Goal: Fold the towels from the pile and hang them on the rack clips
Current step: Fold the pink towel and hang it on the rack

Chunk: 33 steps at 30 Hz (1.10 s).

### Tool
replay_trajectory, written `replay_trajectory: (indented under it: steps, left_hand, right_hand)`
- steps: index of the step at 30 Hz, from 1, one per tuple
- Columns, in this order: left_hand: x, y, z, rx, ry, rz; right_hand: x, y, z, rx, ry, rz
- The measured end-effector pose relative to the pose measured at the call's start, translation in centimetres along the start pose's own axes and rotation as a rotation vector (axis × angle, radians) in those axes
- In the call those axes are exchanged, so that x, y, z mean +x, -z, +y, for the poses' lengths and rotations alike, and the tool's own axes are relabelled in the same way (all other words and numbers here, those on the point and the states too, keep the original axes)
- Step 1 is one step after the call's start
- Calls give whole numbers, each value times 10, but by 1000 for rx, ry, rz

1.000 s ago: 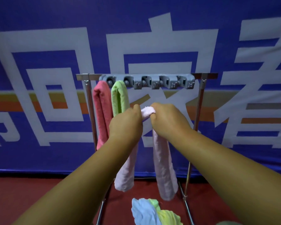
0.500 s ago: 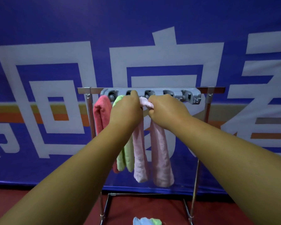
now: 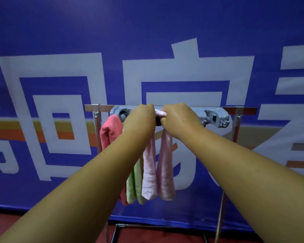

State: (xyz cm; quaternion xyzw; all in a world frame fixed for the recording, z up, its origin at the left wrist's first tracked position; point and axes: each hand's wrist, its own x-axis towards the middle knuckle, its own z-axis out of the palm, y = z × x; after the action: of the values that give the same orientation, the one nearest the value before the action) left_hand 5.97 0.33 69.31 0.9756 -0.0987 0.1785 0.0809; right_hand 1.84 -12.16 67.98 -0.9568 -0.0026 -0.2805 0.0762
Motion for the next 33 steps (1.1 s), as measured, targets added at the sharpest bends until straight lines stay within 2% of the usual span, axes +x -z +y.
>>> replay_trajectory:
  steps: [2, 4, 6, 9, 11, 15, 19, 26, 29, 33]
  left_hand:
    - [1, -5, -1, 17, 41, -152]
    - [-3, -14, 0, 31, 139, -210]
    - [-14, -20, -1, 35, 177, -136]
    - [-25, -44, -3, -18, 56, 101]
    - [-38, -62, -10, -149, 25, 195]
    - [-55, -107, -18, -504, 72, 153]
    - [-81, -163, -22, -631, 123, 61]
    - [-102, -224, -26, -645, 240, -127]
    - [-105, -238, -31, -599, 235, -130]
    - [-104, -243, -38, -539, 218, -51]
  right_hand:
    - [-5, -11, 1, -35, 45, -13]
    - [-11, -21, 2, -34, 86, -12]
    - [-16, -30, 3, -21, 86, 10]
    - [-25, -40, 5, 71, 27, 32]
    - [-32, -47, 9, 188, -32, 16]
    - [-48, -77, 20, 365, -163, -109]
    - [-62, -118, 35, 458, -204, -278]
    - [-87, -168, 50, 467, -266, -338]
    - [-95, -182, 54, 372, -285, -316]
    - [-108, -196, 52, 259, -290, -349]
